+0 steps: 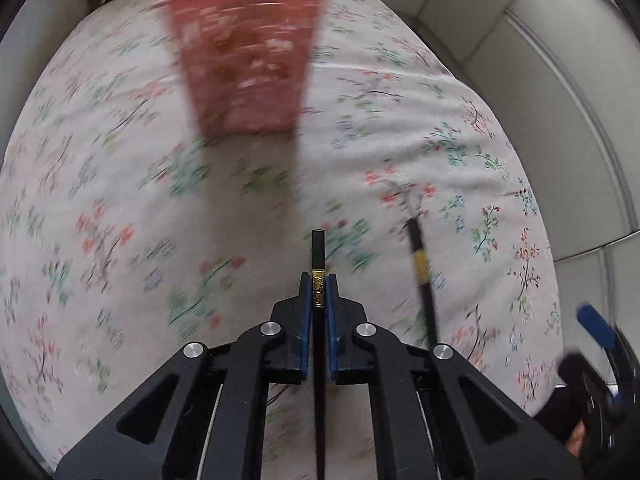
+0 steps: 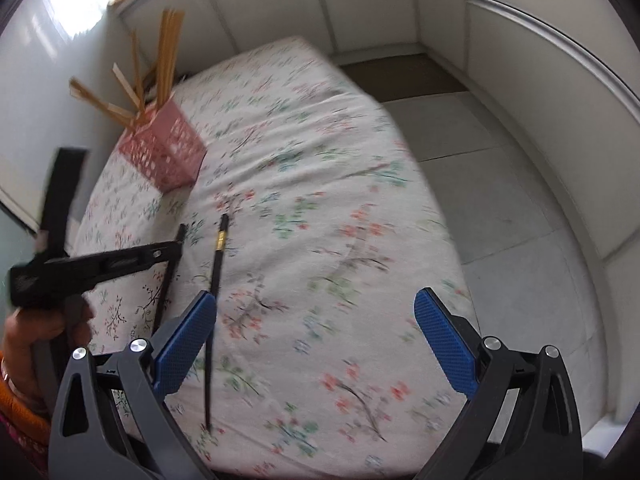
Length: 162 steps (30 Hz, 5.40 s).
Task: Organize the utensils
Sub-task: 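Grasp a black chopstick with the left tool while the right tool grasps the other, then raise both black chopsticks upright and carry them above the pink holder, then lower the black chopsticks into the holder and open both tools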
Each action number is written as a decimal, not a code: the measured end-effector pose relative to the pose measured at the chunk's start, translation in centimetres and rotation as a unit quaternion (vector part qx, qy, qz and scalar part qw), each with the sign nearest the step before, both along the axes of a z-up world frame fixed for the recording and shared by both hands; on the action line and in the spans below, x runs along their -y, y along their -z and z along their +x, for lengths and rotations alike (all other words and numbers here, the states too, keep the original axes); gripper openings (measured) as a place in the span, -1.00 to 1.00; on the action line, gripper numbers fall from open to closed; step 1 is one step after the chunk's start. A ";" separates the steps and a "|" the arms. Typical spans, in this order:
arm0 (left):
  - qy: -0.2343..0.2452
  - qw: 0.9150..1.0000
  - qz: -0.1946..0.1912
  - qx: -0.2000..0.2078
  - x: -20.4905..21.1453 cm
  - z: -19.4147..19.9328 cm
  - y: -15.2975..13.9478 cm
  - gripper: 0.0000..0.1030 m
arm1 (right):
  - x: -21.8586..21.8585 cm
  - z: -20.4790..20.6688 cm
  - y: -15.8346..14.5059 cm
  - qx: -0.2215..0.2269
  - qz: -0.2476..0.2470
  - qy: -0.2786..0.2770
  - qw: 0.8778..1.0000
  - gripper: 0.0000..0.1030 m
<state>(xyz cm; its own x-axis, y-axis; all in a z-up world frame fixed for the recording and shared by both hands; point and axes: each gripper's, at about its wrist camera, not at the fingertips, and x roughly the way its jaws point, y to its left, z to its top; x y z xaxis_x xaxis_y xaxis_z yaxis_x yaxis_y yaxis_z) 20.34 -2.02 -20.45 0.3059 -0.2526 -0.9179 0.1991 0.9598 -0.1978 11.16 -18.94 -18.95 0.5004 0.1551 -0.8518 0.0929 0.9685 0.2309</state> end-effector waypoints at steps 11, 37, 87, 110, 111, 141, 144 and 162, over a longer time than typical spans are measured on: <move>-0.029 0.989 -0.005 0.145 -5.2 -4.2 -7.3 -0.88 | -7.7 8.6 2.1 -0.100 -0.018 -0.062 0.993 0.74; -0.054 0.962 0.024 0.268 -5.6 -6.9 -13.0 -0.88 | -5.4 6.6 1.3 -0.067 0.029 -0.004 0.997 -0.86; -0.072 0.993 0.097 0.011 -5.2 6.6 1.0 -0.14 | 3.1 3.5 -13.3 0.137 0.122 0.043 0.982 -0.85; -0.013 0.996 0.090 -0.009 -3.8 4.1 0.1 0.00 | 2.8 2.3 -12.0 0.107 0.129 0.033 0.985 -0.81; -0.015 0.995 0.100 -0.021 -3.6 4.5 0.8 -0.12 | 2.8 2.3 -12.1 0.108 0.127 0.033 0.985 -0.81; -0.070 0.946 -0.017 0.317 -6.6 -4.1 -20.9 -0.89 | 1.5 1.5 -20.7 0.187 0.109 -0.001 0.976 -0.81; -0.069 0.944 -0.022 0.323 -6.6 -2.4 -22.7 -0.89 | 1.5 2.4 -22.2 0.196 0.105 -0.003 0.975 -0.81; -0.046 0.957 -0.019 0.287 -3.6 6.9 -19.5 -0.80 | -0.8 8.8 -27.5 0.260 0.116 -0.028 0.958 -0.81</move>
<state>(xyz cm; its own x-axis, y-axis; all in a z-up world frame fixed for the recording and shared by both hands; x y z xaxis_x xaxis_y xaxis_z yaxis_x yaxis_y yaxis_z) 27.22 1.58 -0.95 0.7794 -0.2306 -0.5826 0.2001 0.9727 -0.1172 20.00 -18.16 8.59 0.8328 0.3490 -0.4296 -0.1433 0.8856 0.4417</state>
